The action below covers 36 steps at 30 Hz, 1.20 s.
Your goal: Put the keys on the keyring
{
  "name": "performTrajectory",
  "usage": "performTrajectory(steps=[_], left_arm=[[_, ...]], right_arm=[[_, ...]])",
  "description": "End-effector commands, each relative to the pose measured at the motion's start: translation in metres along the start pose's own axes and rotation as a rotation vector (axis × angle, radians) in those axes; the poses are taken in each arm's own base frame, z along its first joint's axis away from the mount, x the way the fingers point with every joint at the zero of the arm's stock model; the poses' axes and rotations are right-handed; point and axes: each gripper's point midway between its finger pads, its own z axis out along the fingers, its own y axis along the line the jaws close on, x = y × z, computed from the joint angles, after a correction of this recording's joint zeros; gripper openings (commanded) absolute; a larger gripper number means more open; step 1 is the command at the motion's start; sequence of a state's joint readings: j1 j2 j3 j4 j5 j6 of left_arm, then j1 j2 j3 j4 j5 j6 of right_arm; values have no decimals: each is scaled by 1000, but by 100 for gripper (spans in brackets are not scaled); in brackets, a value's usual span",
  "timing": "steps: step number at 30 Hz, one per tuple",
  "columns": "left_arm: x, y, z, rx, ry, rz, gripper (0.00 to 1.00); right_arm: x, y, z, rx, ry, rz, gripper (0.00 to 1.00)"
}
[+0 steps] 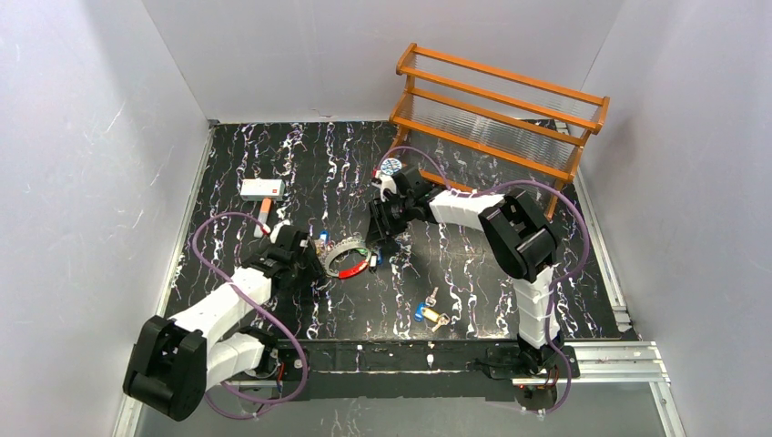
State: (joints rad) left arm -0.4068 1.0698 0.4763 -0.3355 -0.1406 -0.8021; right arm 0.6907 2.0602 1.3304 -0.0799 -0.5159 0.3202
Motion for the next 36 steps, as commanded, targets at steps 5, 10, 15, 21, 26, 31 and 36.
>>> performTrajectory(steps=[5,10,15,21,26,31,36], left_arm=[[-11,-24,18,73,-7,-23,47],[-12,-39,29,120,13,-19,40],[-20,-57,33,186,4,-3,37],[-34,-76,37,223,-3,58,37],[-46,-64,38,115,-17,134,42],[-59,-53,21,71,-79,166,52],[-48,-46,7,114,-93,116,55]], right_arm=[[21,11,-9,-60,29,15,35],[31,17,-12,-95,37,31,22],[41,27,-22,-135,36,45,15],[65,51,-39,-243,39,84,13],[75,48,-52,-178,22,60,19],[52,32,-65,-10,-40,-6,36],[22,27,-56,32,-52,-55,49]])
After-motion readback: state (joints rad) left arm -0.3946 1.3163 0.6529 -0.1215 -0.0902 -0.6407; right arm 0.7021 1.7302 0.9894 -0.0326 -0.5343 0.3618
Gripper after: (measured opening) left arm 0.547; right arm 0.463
